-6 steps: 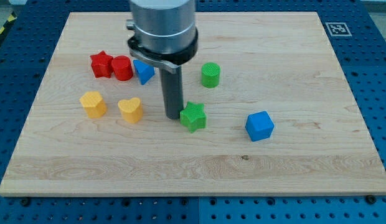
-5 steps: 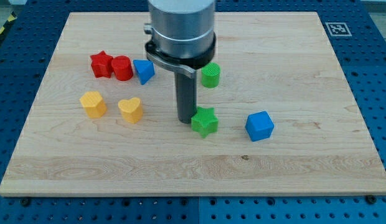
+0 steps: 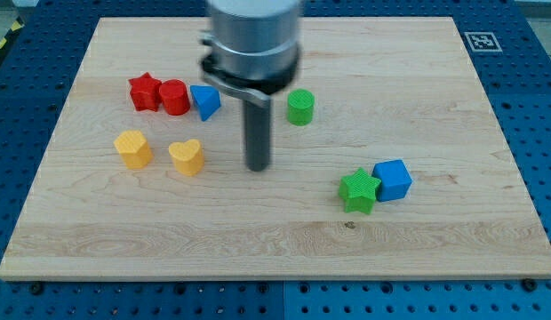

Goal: Move the blue triangle to the left of the blue cube

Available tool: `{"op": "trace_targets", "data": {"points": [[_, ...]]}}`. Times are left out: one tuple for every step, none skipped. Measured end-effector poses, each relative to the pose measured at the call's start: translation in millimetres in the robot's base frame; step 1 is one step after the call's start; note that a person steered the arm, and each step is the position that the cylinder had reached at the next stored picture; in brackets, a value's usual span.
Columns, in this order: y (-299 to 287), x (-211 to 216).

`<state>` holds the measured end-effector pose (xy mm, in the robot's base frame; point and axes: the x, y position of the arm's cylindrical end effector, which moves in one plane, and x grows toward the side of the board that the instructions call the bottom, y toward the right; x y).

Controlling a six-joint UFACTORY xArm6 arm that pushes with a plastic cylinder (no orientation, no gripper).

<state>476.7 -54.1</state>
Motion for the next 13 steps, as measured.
{"op": "trace_targets", "data": {"points": [[-64.7,-39.2],[-72.4,-59.0],[-68.5,-76.4],[-67.7,-99.7],[-57.8,-110.1],[-40.2,-110.1],[-20.9,-110.1],[4.2,-110.1],[42.7,-110.2],[87.4,-109.9],[113.1,-103.0],[118.6,-99.4],[145.2,-103.9]]}}
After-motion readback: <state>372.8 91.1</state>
